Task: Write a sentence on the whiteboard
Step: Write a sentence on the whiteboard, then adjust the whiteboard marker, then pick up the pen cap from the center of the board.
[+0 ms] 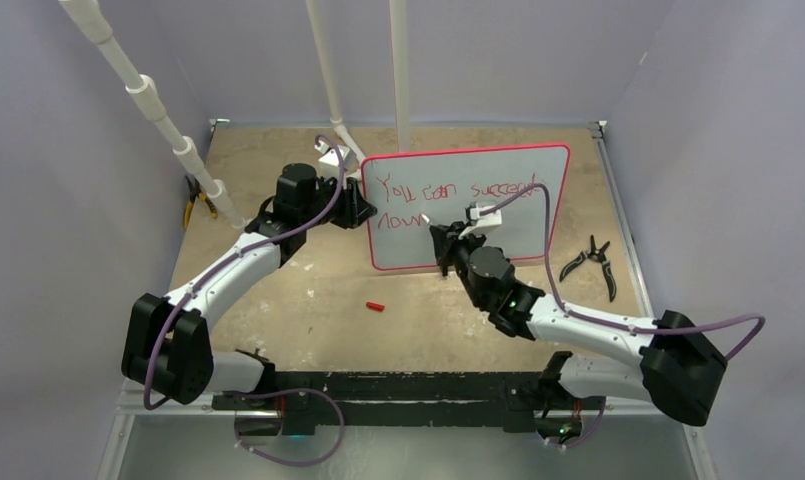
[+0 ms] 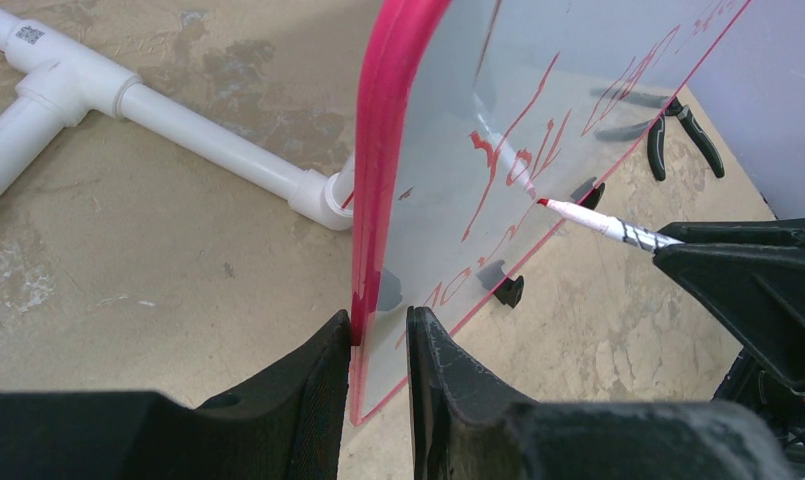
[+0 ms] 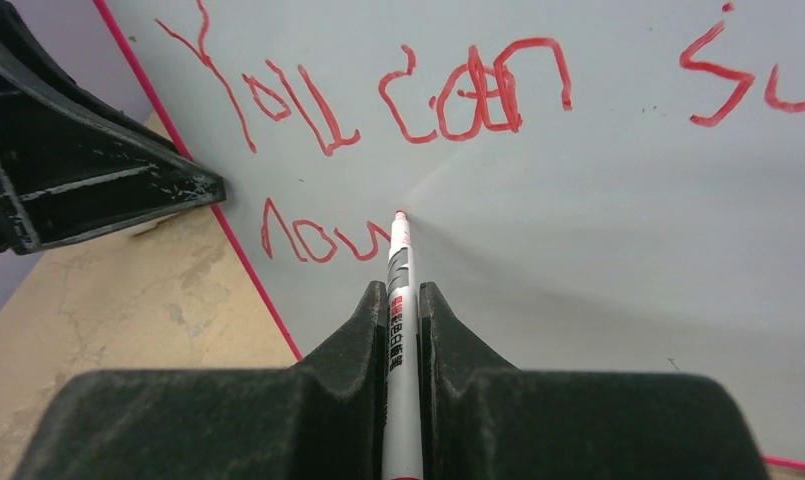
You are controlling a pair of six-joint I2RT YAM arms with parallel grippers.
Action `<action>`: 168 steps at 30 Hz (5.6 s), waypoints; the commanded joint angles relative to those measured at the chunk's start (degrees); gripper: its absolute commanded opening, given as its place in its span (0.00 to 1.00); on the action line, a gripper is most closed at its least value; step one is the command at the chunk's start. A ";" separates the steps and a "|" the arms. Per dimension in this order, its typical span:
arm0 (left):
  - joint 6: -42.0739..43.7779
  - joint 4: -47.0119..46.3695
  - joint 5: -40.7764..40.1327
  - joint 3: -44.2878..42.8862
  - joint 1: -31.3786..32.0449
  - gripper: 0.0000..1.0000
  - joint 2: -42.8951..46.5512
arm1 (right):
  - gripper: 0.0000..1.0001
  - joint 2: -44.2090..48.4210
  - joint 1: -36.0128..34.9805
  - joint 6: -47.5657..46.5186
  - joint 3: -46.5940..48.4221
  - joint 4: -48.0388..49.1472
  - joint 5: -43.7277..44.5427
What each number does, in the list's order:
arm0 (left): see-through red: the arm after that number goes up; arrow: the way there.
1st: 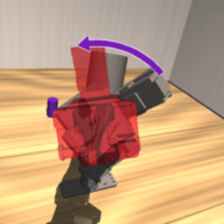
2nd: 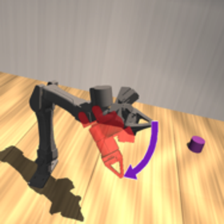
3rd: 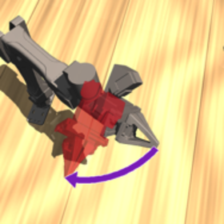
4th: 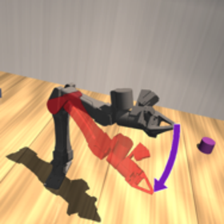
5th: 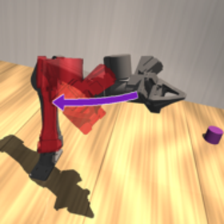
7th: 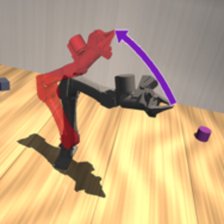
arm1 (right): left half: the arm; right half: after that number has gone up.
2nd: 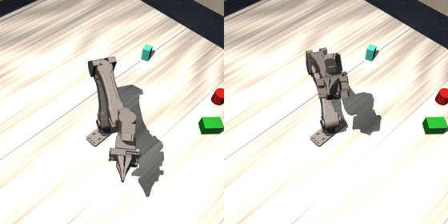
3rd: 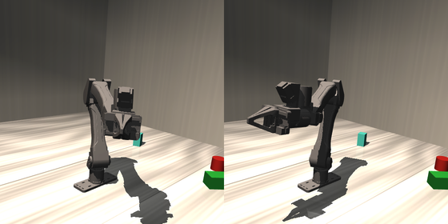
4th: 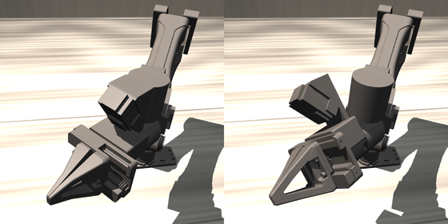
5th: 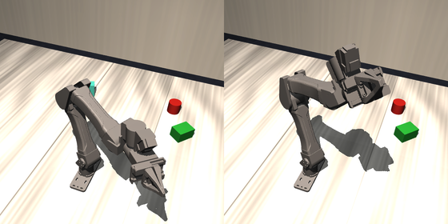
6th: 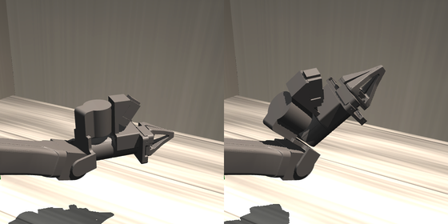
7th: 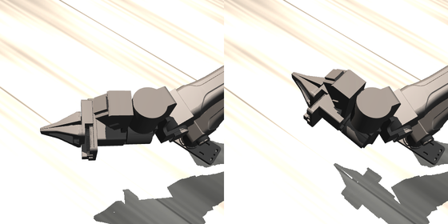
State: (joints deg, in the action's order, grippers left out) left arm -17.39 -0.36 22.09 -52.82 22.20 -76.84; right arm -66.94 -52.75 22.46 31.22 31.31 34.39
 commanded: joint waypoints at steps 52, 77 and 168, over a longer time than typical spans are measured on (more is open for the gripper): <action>1.40 -0.72 -1.01 -0.28 0.57 0.29 2.59 | 0.00 6.72 0.46 -2.50 -3.10 0.98 -2.12; 21.69 7.36 1.38 11.18 20.19 0.53 22.55 | 0.00 -0.55 14.65 -13.89 22.17 -43.18 -71.24; 6.58 16.30 -20.42 10.86 27.00 0.52 2.42 | 0.00 34.05 14.52 1.34 -2.34 -17.65 -35.78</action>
State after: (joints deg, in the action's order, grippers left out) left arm -16.62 14.04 3.40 -36.88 49.28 -69.65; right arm -34.35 -38.22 25.47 29.47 13.56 -2.79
